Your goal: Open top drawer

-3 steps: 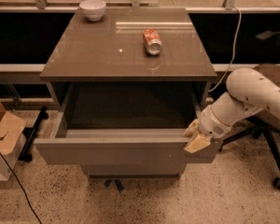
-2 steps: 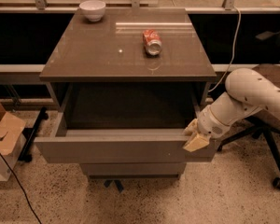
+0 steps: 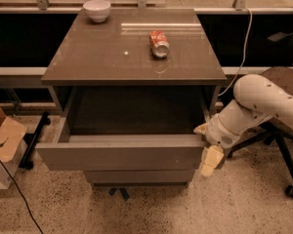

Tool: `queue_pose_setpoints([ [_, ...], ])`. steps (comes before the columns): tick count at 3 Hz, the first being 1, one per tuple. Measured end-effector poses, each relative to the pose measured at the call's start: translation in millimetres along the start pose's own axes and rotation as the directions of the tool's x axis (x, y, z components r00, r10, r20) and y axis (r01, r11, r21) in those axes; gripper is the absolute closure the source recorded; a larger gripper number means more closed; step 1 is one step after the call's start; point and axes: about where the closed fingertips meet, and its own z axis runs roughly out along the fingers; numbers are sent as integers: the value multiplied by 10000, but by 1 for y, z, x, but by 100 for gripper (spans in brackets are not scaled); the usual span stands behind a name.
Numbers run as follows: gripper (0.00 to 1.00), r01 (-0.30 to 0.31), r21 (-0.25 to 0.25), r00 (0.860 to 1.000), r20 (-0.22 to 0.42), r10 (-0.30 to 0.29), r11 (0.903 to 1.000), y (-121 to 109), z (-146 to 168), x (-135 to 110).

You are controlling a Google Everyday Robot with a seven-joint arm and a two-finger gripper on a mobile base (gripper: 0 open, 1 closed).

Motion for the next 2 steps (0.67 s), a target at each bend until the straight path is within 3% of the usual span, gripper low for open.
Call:
queue_pose_setpoints([
  [2, 0, -191, -718, 9992, -355, 166, 9972, 35, 14, 11],
])
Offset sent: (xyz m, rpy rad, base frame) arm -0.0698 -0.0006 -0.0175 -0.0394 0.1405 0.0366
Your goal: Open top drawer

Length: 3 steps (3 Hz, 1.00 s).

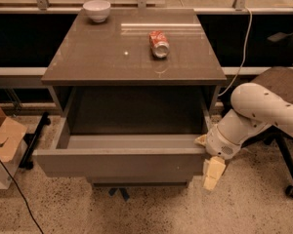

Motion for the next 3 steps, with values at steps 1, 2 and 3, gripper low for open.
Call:
queue_pose_setpoints([
  [1, 22, -168, -409, 9997, -190, 160, 9990, 25, 7, 7],
  [2, 45, -168, -410, 9997, -190, 161, 9990, 25, 7, 7],
  [3, 43, -370, -617, 9992, -181, 359, 9974, 38, 12, 11],
])
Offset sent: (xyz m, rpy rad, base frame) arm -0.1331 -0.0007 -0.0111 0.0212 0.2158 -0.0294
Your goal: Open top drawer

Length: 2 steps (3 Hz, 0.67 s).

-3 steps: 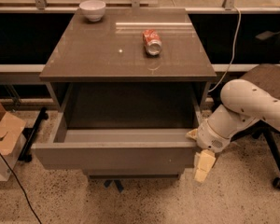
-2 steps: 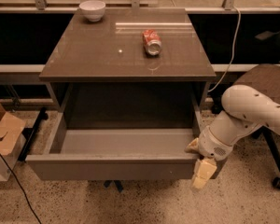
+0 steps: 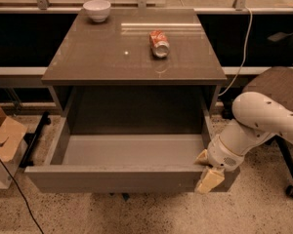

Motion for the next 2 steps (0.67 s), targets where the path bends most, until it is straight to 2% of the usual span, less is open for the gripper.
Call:
queue_pose_setpoints([
  [2, 0, 6, -26, 10000, -6, -6, 10000, 0, 1, 0],
])
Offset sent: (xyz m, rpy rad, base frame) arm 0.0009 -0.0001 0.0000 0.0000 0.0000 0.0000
